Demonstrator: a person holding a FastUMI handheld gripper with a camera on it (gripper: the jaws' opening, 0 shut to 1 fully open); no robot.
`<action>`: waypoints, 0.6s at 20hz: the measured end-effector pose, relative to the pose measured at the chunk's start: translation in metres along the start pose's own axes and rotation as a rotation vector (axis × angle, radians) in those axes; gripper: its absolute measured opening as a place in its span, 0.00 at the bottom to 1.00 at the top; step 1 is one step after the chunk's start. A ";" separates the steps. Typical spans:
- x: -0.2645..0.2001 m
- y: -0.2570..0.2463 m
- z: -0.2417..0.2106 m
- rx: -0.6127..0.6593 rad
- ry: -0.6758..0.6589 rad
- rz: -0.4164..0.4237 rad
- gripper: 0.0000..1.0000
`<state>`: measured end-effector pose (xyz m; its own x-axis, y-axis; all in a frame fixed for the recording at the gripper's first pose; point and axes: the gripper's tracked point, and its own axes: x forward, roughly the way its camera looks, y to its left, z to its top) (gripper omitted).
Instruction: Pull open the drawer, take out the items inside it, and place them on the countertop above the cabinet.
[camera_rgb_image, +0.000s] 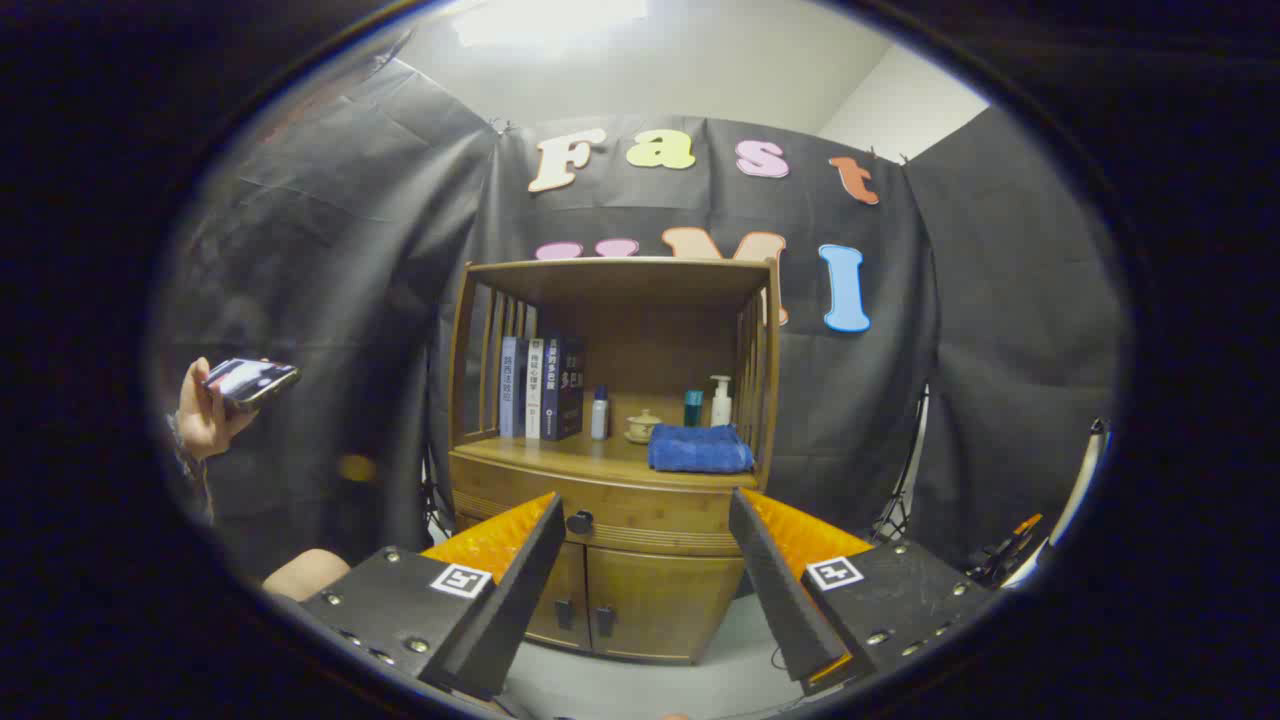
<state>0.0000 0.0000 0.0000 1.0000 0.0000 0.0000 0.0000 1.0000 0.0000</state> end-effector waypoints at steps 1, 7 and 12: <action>0.002 0.000 -0.002 -0.001 0.003 0.000 0.99; 0.005 -0.001 -0.004 0.014 0.003 -0.002 0.99; 0.003 -0.007 -0.007 0.015 0.008 -0.019 0.99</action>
<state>0.0035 -0.0069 -0.0071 0.9998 -0.0194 -0.0083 0.0196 0.9997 0.0148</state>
